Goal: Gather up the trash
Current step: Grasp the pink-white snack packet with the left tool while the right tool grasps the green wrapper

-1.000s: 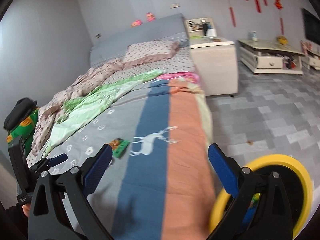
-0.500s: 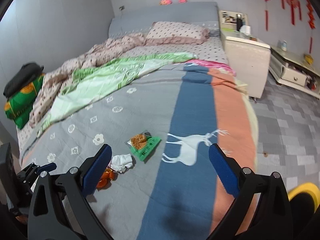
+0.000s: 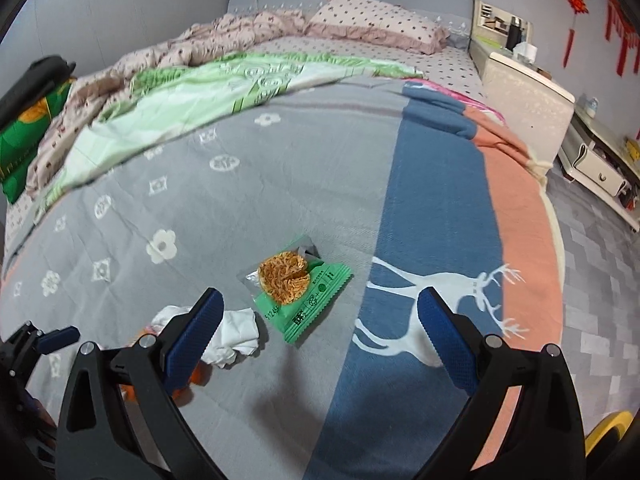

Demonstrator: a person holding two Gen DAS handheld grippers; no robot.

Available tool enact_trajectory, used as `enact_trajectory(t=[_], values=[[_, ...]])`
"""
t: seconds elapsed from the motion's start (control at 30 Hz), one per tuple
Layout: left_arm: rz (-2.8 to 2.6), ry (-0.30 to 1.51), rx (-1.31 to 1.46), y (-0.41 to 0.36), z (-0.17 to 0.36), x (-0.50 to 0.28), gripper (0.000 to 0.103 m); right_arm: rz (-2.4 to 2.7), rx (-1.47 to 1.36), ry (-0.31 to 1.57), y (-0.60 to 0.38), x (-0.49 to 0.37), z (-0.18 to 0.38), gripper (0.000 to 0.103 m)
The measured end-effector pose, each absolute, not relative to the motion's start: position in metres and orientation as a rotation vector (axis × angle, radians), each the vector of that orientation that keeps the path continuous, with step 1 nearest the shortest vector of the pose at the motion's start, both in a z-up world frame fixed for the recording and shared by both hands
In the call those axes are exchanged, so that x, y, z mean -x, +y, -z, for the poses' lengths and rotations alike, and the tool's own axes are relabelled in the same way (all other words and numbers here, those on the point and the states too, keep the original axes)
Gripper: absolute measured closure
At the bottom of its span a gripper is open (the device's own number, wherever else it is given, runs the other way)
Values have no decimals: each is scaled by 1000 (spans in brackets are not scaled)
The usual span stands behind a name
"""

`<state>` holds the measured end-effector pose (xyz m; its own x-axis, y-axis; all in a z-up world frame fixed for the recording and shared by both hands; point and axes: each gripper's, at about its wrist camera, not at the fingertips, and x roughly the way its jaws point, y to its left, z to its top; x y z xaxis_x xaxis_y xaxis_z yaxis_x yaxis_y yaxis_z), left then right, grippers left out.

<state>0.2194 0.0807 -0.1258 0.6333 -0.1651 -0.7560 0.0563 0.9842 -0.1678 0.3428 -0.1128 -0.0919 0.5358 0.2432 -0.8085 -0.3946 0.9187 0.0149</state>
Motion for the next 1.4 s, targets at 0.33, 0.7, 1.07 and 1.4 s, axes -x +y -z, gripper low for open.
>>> enact_trajectory(t=[0.33, 0.7, 1.07, 1.4], values=[[135, 903, 153, 85, 143, -233, 26, -367, 296, 967, -81, -363, 130, 10], [145, 922, 218, 99, 150, -237, 72, -397, 256, 1031, -66, -373, 149, 64], [96, 925, 209, 108, 150, -233, 86, -375, 225, 1034, -69, -370, 146, 100], [34, 921, 224, 127, 145, -223, 86, -400, 160, 1022, -79, -351, 125, 100]])
